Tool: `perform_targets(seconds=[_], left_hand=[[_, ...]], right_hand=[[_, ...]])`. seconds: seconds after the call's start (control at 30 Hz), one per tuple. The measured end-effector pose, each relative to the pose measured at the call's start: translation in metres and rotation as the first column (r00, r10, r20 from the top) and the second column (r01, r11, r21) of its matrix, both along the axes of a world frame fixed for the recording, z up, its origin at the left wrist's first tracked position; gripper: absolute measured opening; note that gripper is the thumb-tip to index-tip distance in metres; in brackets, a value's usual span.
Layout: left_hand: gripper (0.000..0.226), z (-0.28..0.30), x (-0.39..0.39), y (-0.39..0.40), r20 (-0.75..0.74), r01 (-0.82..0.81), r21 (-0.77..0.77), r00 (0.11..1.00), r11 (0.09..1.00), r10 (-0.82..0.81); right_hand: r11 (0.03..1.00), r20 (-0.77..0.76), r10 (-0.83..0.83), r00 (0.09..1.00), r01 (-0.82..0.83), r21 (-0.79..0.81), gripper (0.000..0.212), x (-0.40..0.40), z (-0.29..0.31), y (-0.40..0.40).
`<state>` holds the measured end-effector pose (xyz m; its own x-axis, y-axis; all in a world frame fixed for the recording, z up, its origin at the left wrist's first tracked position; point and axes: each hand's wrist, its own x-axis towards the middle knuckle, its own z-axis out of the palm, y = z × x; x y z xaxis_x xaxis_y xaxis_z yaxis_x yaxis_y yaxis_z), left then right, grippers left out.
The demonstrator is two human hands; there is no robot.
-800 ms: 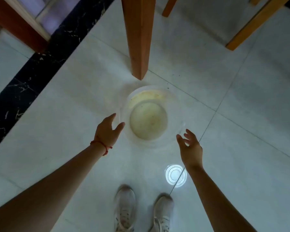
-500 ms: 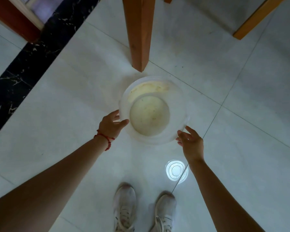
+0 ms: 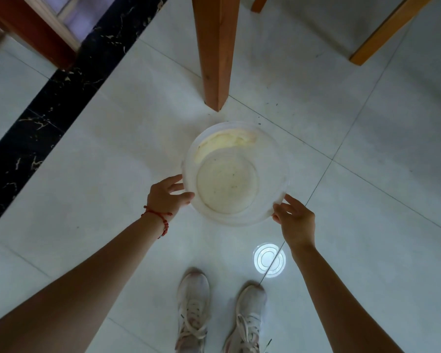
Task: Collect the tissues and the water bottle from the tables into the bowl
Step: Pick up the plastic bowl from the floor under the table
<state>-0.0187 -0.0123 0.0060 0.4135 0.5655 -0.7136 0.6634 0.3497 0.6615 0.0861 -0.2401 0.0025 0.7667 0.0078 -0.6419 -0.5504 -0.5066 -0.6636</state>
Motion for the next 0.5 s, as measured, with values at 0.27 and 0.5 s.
perform_targets(seconds=[0.27, 0.5], left_hand=[[0.058, 0.087, -0.028, -0.005, 0.051, -0.095, -0.066, 0.994, 0.993, 0.099], [0.057, 0.181, -0.052, -0.009, 0.045, -0.134, -0.073, 0.990, 0.988, 0.137]], right_hand=[[0.999, 0.010, 0.041, 0.999, -0.041, 0.002, 0.037, -0.013, 0.098, 0.004], [0.999, 0.029, 0.030, 0.999, -0.028, -0.042, 0.036, -0.034, 0.198, 0.007]])
